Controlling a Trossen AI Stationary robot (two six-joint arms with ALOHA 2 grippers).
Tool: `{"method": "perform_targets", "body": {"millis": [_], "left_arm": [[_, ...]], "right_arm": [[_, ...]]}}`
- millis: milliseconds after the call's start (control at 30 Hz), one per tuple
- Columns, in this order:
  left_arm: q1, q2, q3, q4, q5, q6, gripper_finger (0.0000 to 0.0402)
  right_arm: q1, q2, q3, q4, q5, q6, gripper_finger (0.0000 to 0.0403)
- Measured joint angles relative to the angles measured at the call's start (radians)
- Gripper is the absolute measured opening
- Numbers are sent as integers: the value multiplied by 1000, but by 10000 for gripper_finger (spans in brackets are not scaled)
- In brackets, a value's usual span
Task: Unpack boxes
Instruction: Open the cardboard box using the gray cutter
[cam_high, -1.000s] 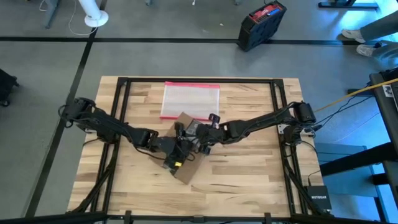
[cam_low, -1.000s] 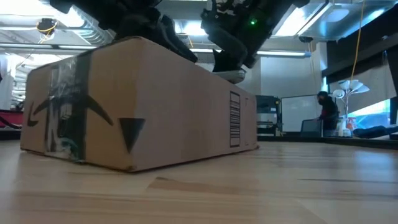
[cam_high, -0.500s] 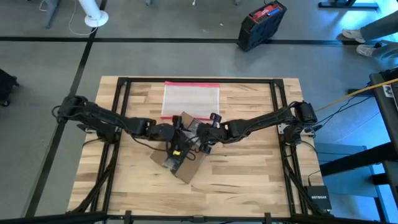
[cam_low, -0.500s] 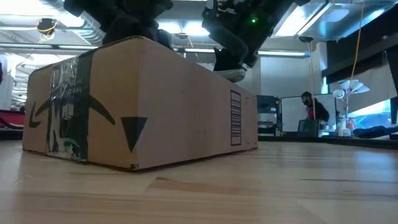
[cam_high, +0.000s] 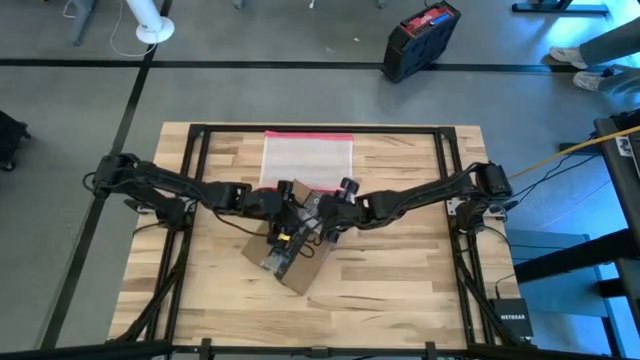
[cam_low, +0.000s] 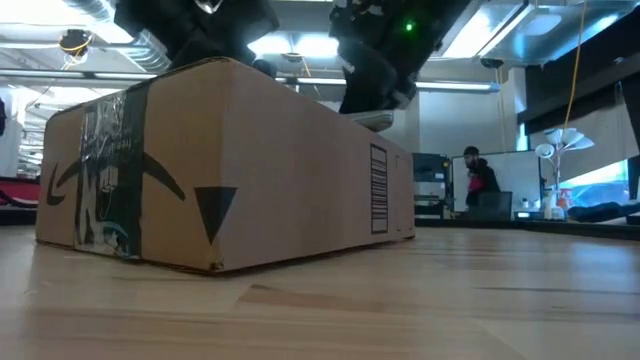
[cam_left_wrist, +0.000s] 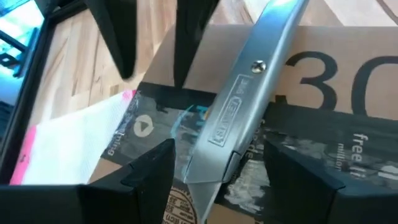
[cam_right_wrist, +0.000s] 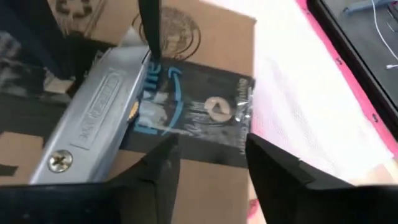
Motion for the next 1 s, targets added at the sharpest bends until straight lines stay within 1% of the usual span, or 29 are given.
{"method": "perform_targets", "body": {"millis": [100, 167, 300, 367, 533, 667, 733, 1000], "left_arm": [[13, -5, 0, 0, 27, 4, 235], [26, -7, 0, 5, 65, 10, 235], [67, -7, 0, 4, 157, 19, 235], [92, -7, 0, 5, 202, 23, 235], [138, -6, 0, 10, 277, 26, 235], [157, -6, 0, 12, 327, 31, 235], [162, -6, 0, 14, 334, 32, 235], [162, -6, 0, 18, 337, 38, 235]], "right_arm": [[0, -34, 0, -14, 11, 24, 186], [1, -61, 0, -15, -9, 40, 186], [6, -85, 2, -3, -141, 78, 184], [24, -80, 2, -15, -171, 86, 184], [80, -49, 1, -15, -157, 82, 184], [101, -36, 1, -10, -134, 83, 184], [106, -25, 1, -23, -122, 92, 184], [105, -4, 2, 19, -123, 99, 184]]}}
